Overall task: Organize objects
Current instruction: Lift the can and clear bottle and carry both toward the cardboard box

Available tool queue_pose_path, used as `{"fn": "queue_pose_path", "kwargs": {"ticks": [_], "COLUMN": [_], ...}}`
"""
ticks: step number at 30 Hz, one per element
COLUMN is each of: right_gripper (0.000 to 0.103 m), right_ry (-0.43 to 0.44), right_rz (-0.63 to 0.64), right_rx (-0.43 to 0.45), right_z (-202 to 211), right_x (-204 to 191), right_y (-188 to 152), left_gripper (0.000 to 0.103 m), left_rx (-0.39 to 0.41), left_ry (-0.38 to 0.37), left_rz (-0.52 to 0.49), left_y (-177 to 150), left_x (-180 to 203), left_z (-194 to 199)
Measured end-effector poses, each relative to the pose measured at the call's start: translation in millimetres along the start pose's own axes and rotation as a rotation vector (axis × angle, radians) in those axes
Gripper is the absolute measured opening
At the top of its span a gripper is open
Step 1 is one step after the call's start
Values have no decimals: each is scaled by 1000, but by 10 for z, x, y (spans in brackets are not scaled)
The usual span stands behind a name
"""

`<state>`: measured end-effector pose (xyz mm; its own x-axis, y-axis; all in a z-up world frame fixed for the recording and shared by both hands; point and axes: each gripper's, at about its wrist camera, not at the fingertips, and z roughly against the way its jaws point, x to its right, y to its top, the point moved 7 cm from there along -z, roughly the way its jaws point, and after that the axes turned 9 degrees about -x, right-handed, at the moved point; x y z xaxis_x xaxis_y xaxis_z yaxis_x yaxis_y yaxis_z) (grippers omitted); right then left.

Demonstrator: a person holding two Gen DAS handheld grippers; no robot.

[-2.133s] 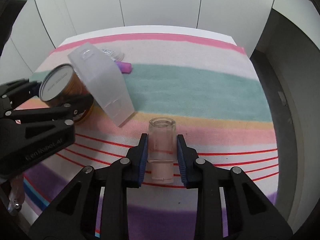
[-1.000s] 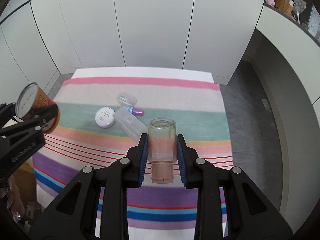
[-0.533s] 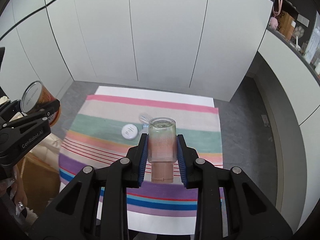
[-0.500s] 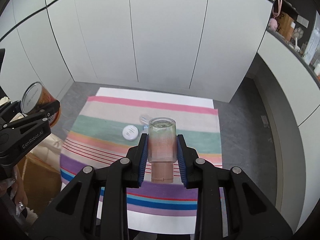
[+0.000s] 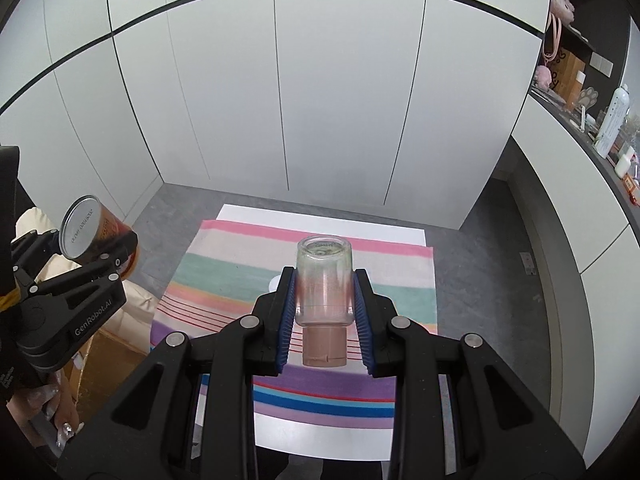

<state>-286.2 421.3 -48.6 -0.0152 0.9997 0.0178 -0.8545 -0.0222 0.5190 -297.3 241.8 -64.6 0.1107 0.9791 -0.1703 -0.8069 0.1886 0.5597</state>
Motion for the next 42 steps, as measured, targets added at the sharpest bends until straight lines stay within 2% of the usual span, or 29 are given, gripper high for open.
{"fn": "queue_pose_path", "kwargs": {"ticks": [13, 18, 26, 30, 33, 36, 42], "right_gripper": [29, 29, 29, 29, 29, 29, 29], "right_ry": [33, 8, -8, 29, 33, 65, 63], "right_rz": [-9, 6, 17, -10, -17, -20, -37], "right_rx": [5, 3, 58, 71, 86, 79, 53], "right_z": [86, 178, 442, 569, 657, 709, 767], "right_x": [45, 46, 1, -5, -1, -38, -38], "right_y": [-191, -338, -681, -878, -1032, -1218, -1584], "left_gripper": [55, 55, 55, 55, 55, 55, 55], "left_rx": [36, 39, 56, 41, 61, 67, 90], "left_ry": [-18, -45, -42, -71, -65, -83, -96], "left_rz": [-45, -74, -104, -117, -123, -112, -106], "left_y": [-147, -321, -700, -873, -977, -1102, -1375], "left_x": [73, 124, 108, 107, 78, 13, -100], "left_z": [345, 477, 781, 909, 1020, 1110, 1332]}}
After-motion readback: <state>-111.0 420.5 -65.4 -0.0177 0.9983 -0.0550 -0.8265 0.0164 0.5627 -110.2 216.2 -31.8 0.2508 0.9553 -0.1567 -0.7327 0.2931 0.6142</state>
